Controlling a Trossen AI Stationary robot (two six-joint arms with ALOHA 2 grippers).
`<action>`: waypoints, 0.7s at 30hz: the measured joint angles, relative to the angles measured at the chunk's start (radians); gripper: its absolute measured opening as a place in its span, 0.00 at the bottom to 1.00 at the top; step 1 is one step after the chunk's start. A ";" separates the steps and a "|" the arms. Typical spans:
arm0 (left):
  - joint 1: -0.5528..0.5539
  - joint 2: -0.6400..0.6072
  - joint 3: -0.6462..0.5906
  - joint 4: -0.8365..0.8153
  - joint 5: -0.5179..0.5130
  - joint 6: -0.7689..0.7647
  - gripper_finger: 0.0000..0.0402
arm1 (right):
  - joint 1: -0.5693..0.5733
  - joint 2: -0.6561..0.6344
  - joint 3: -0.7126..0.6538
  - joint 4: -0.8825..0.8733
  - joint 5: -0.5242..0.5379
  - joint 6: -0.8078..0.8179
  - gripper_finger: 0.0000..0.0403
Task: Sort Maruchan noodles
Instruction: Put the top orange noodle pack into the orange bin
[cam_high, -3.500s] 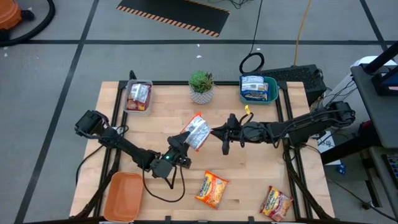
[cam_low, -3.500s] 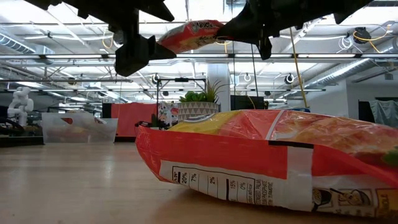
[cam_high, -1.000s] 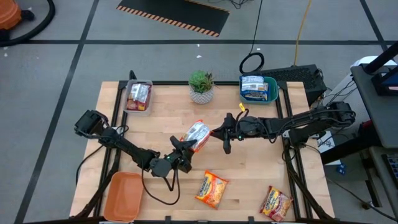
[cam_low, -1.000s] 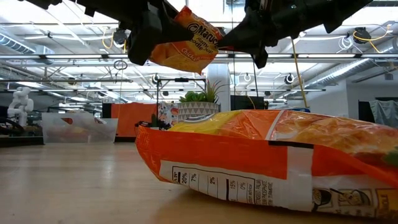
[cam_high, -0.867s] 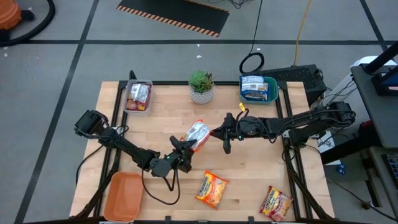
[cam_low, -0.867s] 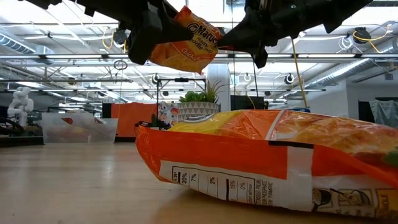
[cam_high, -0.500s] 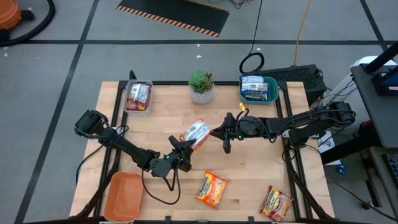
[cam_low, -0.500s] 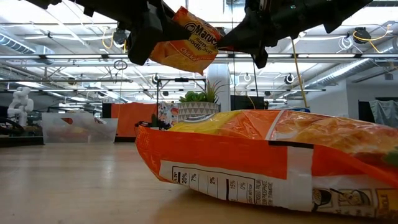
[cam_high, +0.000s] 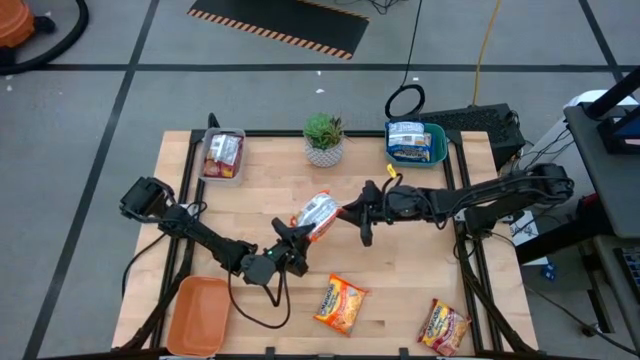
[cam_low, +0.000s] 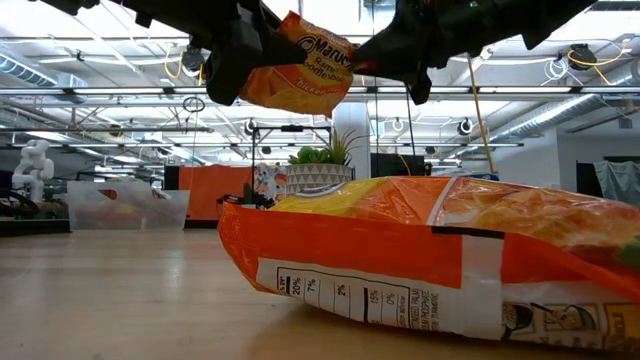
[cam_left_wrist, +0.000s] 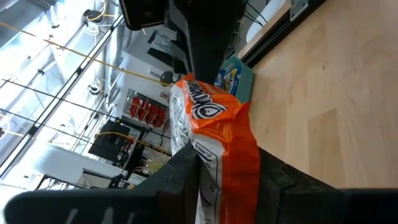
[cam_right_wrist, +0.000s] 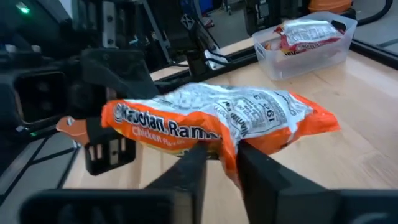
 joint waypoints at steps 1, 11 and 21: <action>-0.004 0.000 0.000 0.000 0.000 0.003 0.25 | 0.000 -0.007 0.000 -0.004 -0.001 0.001 0.21; -0.056 -0.057 -0.002 -0.003 -0.046 0.057 0.25 | 0.029 -0.090 0.003 -0.005 0.000 0.005 0.41; -0.174 -0.194 -0.002 -0.002 -0.049 0.012 0.25 | 0.094 -0.205 0.001 -0.020 0.000 -0.013 0.41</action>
